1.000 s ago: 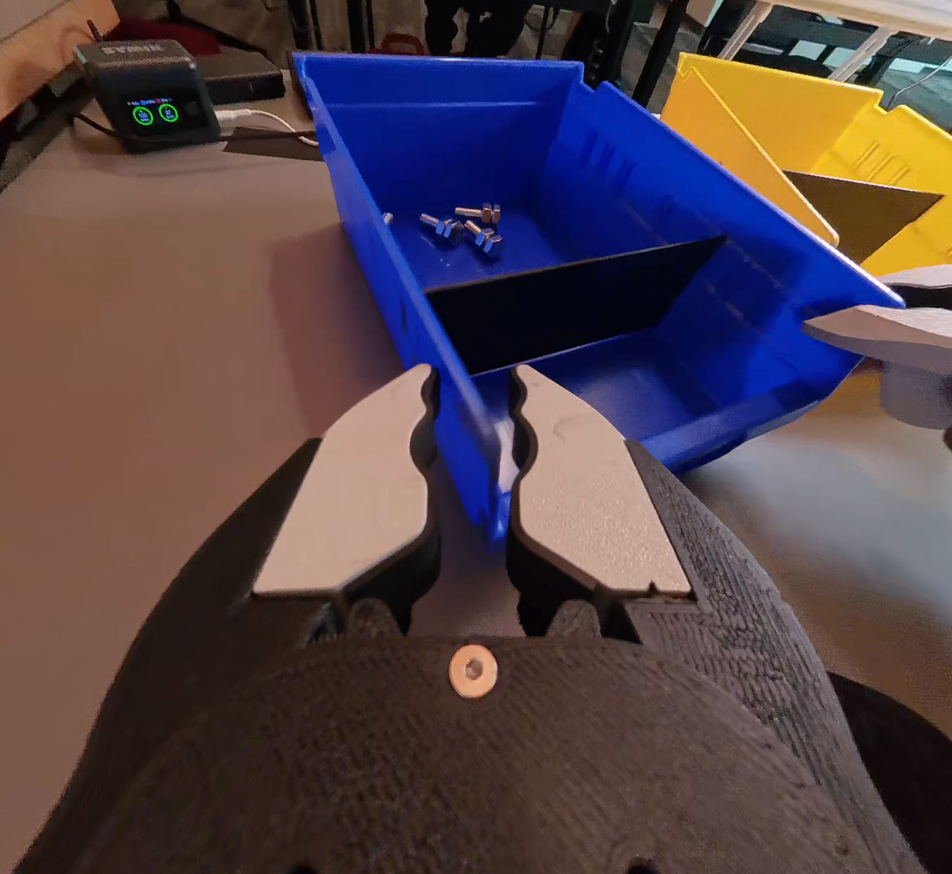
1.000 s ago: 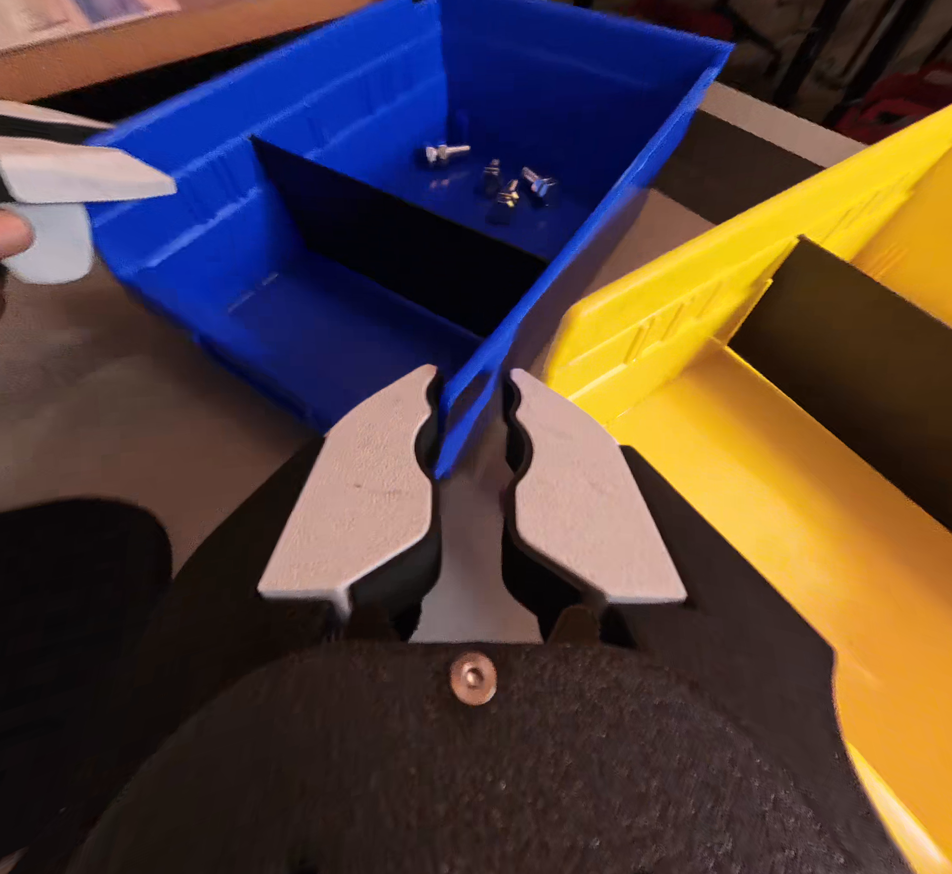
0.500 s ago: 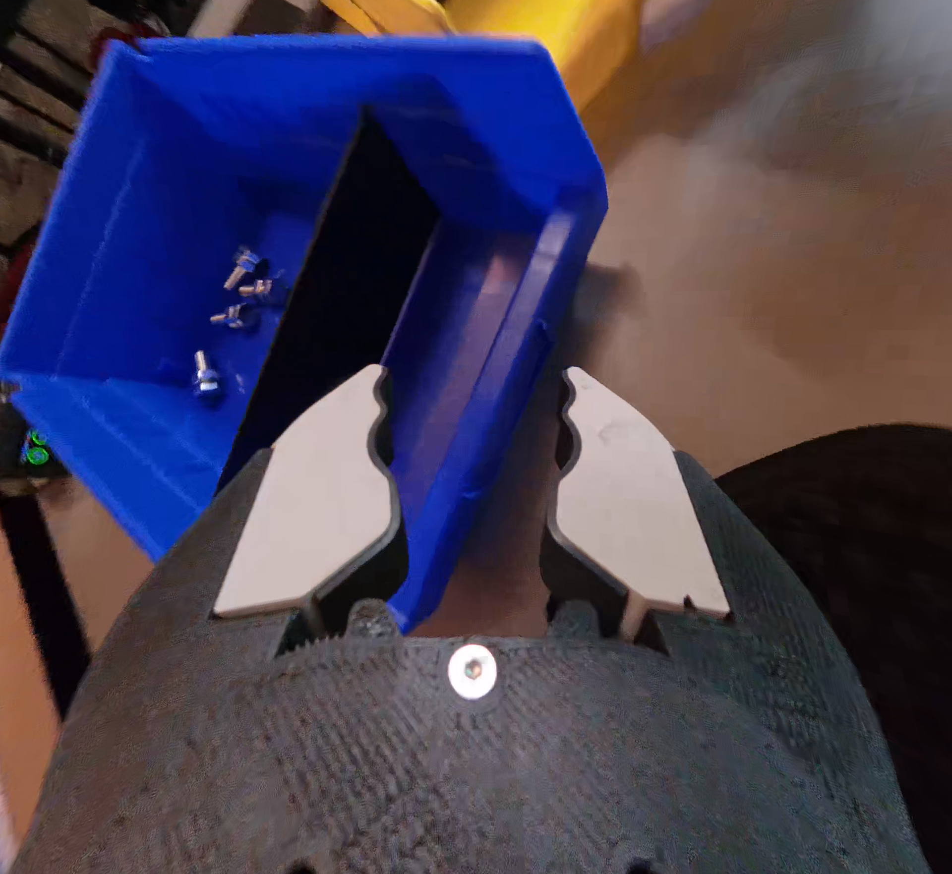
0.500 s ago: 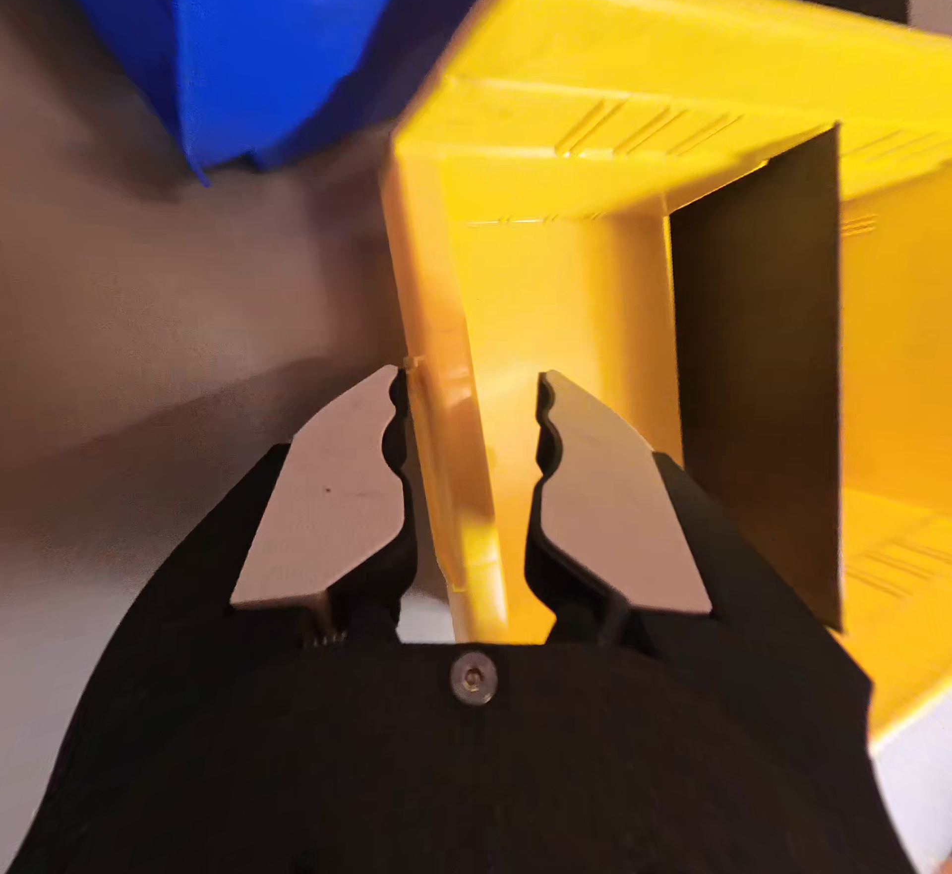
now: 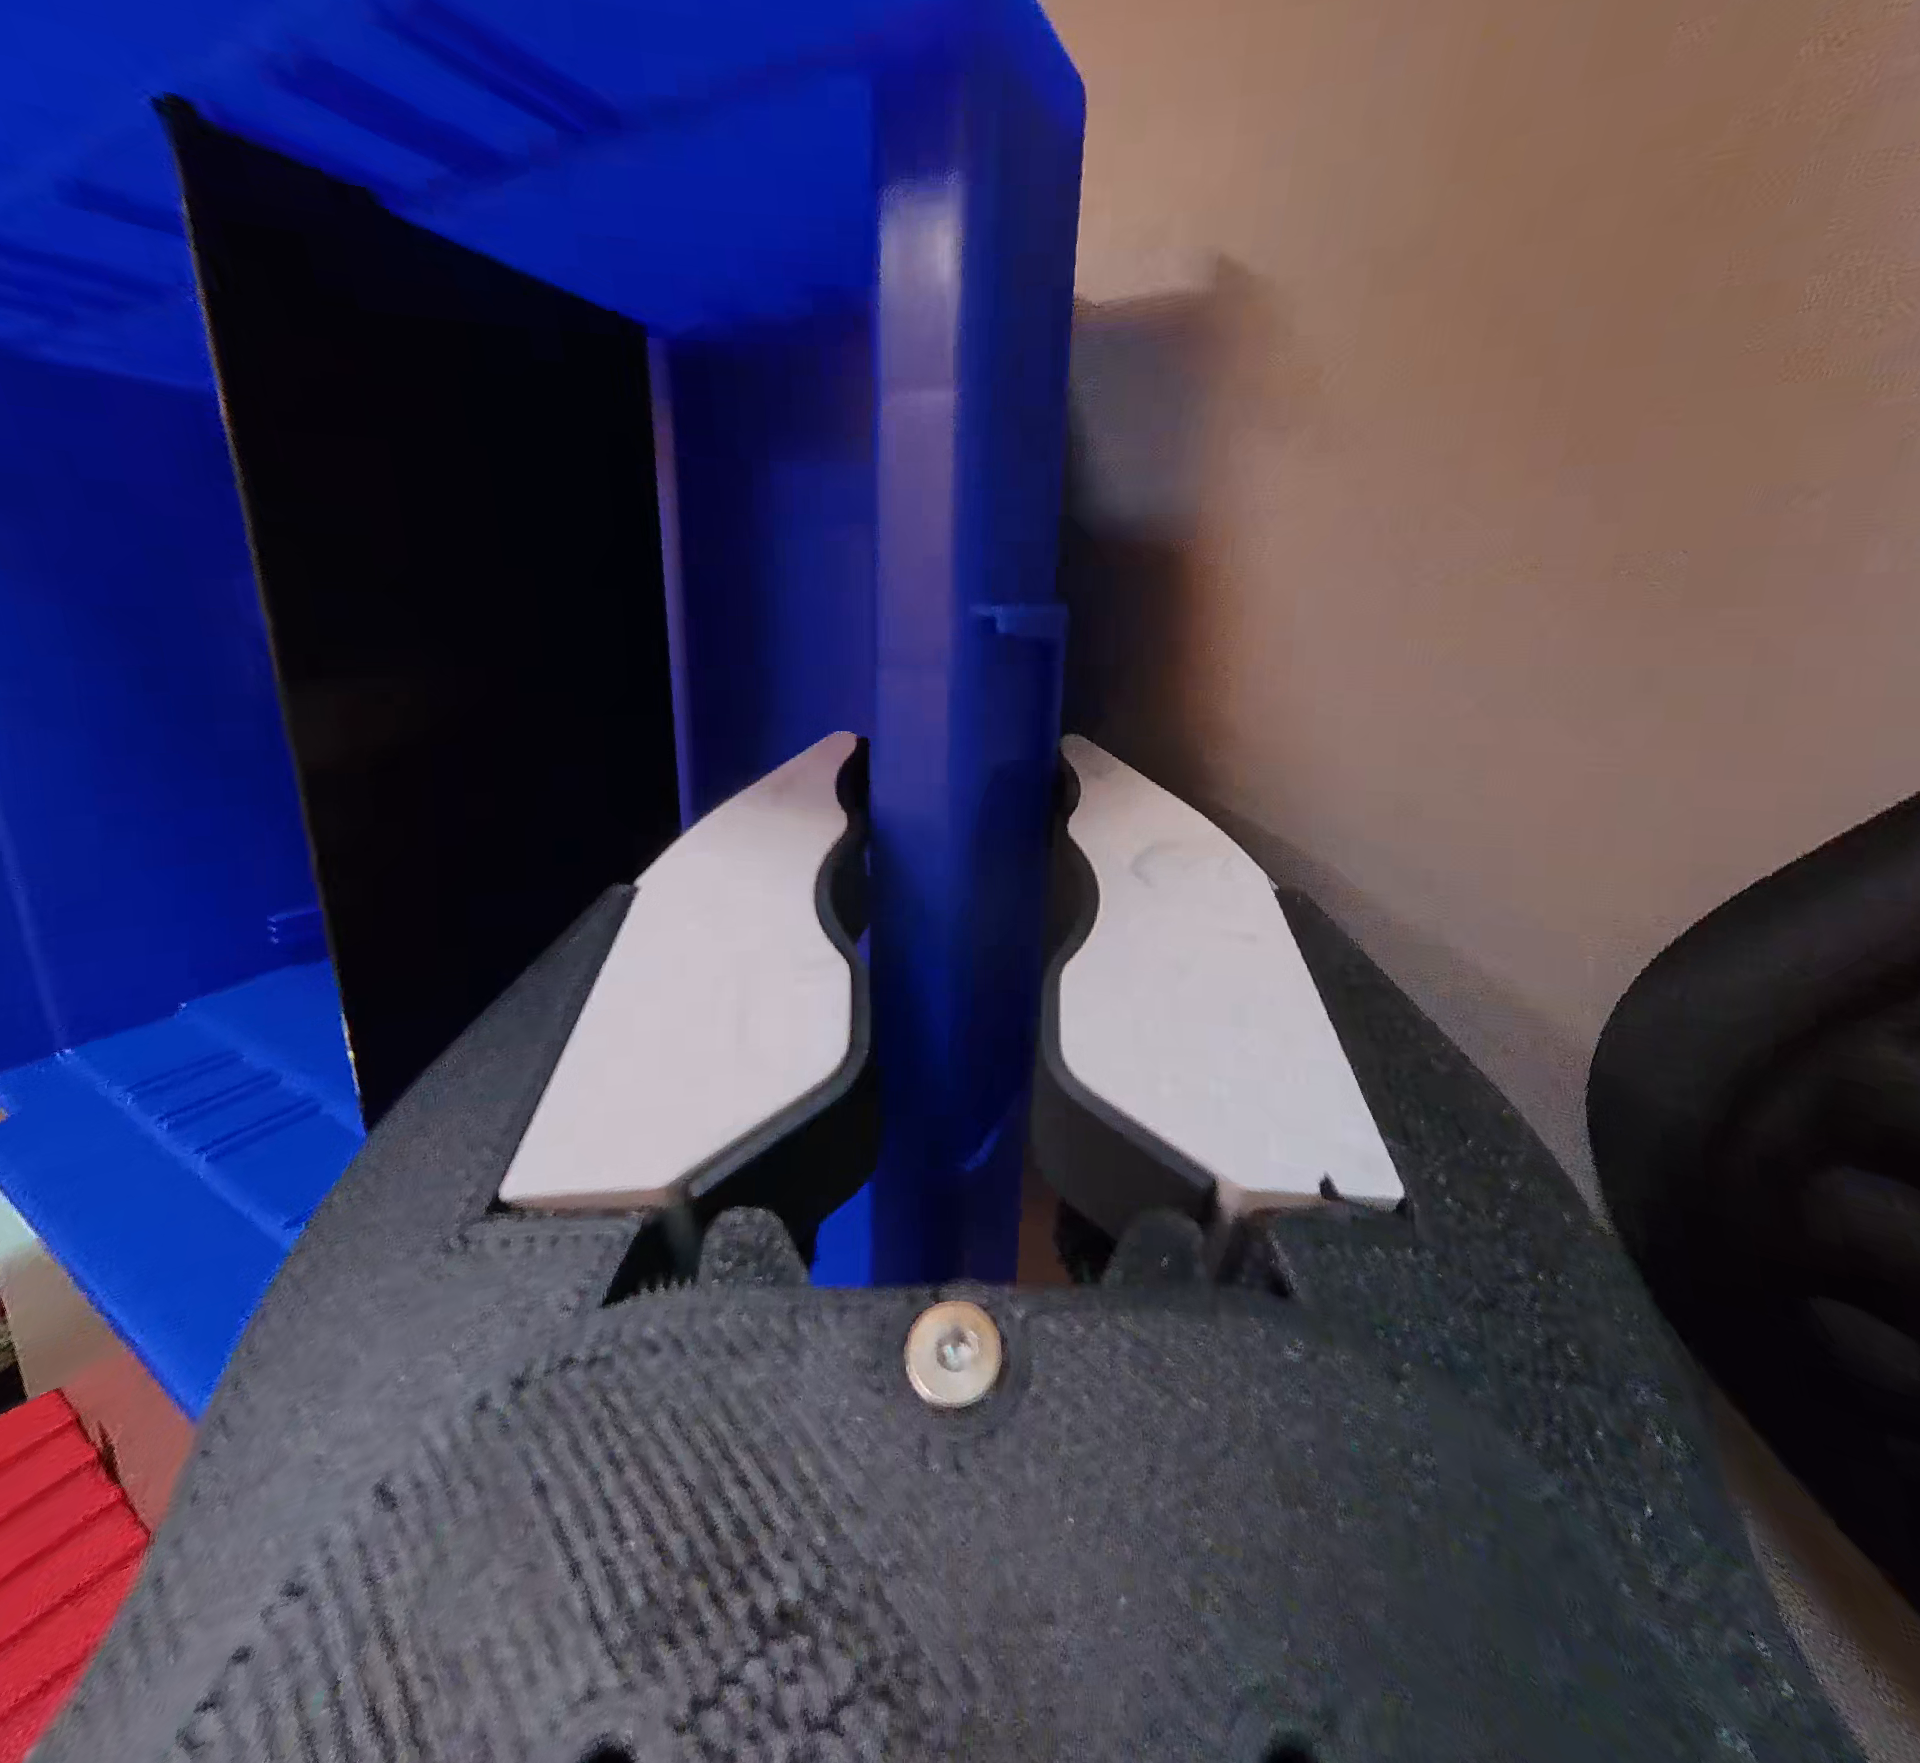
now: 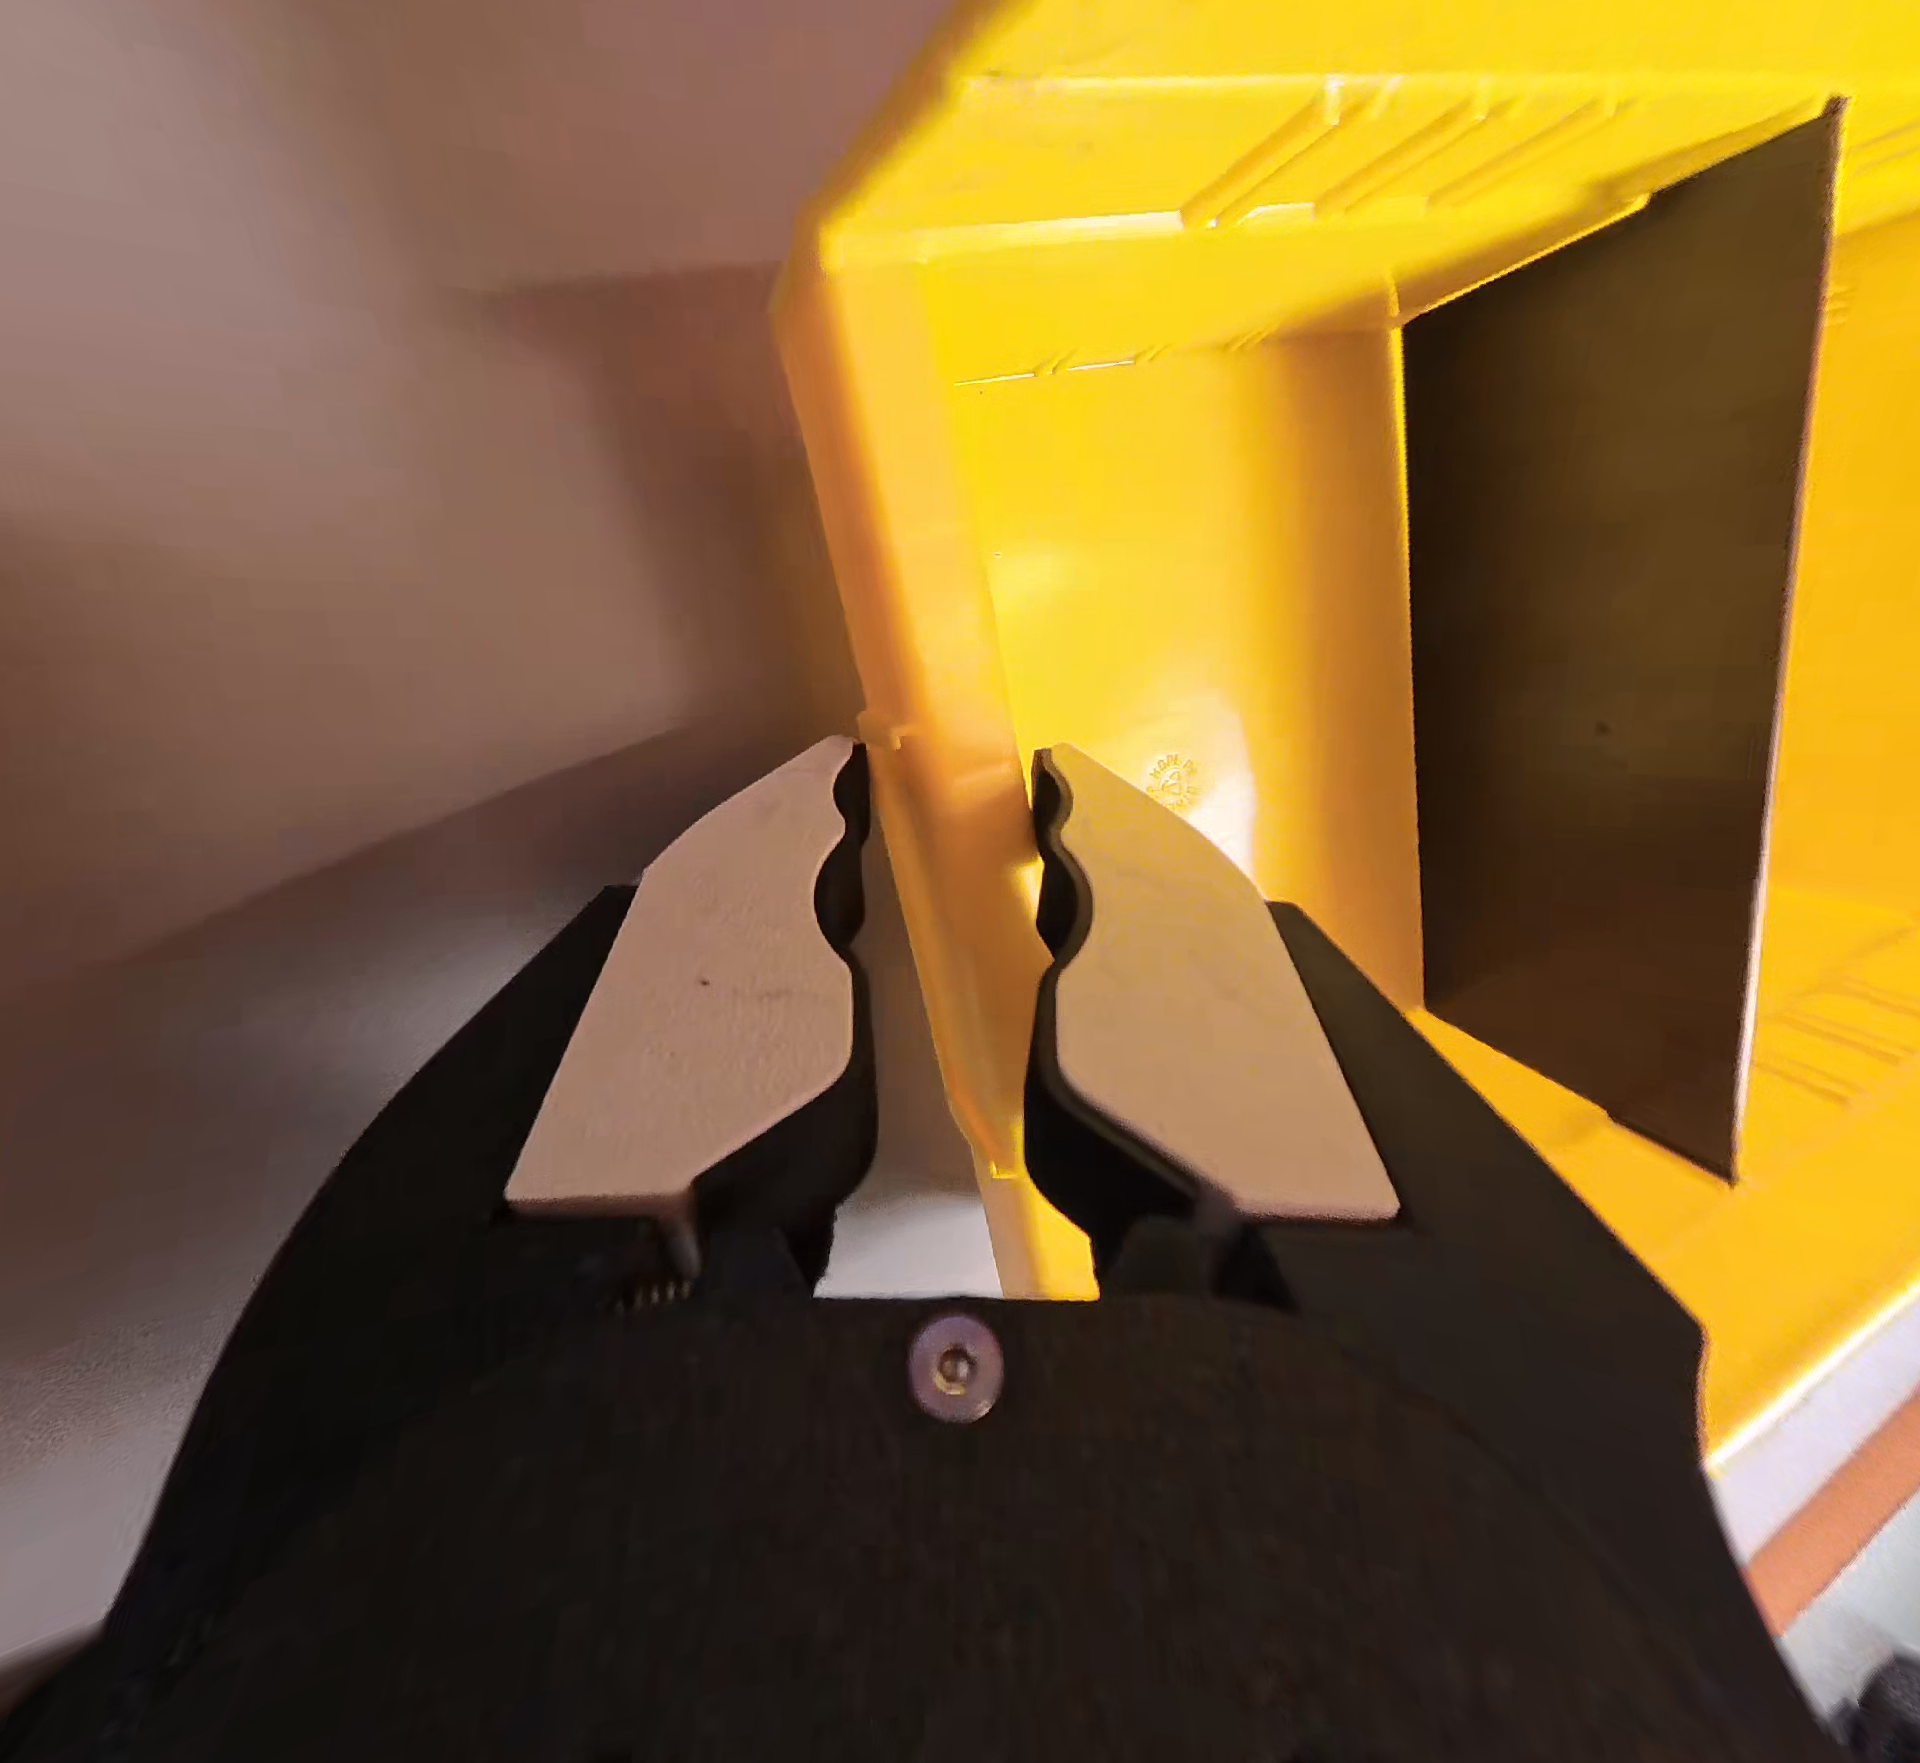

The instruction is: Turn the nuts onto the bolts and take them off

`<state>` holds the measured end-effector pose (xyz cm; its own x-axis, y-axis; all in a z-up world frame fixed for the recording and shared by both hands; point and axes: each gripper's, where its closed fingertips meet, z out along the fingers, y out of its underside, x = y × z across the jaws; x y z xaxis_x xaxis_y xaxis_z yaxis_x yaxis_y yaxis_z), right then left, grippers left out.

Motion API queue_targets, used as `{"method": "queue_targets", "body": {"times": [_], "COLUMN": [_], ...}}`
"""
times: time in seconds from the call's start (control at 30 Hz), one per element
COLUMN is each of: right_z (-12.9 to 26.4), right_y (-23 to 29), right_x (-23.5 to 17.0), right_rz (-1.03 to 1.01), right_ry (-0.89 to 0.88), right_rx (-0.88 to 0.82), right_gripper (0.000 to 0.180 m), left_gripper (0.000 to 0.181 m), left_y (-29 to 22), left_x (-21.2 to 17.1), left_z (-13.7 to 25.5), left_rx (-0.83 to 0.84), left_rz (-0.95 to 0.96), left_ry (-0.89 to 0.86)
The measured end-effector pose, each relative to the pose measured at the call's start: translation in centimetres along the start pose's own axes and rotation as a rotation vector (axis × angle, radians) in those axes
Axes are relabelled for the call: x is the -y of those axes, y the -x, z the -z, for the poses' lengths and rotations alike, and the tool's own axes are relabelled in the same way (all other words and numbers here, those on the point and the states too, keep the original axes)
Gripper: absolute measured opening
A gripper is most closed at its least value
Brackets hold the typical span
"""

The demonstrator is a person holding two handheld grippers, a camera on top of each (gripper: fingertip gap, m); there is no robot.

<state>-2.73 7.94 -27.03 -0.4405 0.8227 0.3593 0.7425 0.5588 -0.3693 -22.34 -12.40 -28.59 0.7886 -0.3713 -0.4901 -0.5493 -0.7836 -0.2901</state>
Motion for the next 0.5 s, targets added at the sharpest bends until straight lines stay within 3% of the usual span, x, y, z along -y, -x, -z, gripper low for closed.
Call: {"method": "queue_targets", "body": {"times": [0.03, 0.23, 0.5], "right_z": [0.5, 2.1, 1.8], "right_y": [-0.2, -3.4, -9.1], "right_x": [-1.4, -8.6, -14.1], "right_rz": [-0.014, -0.138, -0.227], "right_ry": [0.01, 0.077, 0.111], "right_rx": [-0.009, -0.083, -0.13], "right_gripper": [0.029, 0.028, 0.027], "left_gripper": [0.032, 0.031, 0.031], "left_y": [0.0, 0.8, 3.0], "left_x": [0.1, 0.3, 0.5], "left_z": [0.0, -0.6, -2.1], "left_rx": [-0.001, -0.025, -0.018], "left_rz": [-0.009, -0.007, 0.007], "left_ry": [-0.004, 0.001, 0.004]}}
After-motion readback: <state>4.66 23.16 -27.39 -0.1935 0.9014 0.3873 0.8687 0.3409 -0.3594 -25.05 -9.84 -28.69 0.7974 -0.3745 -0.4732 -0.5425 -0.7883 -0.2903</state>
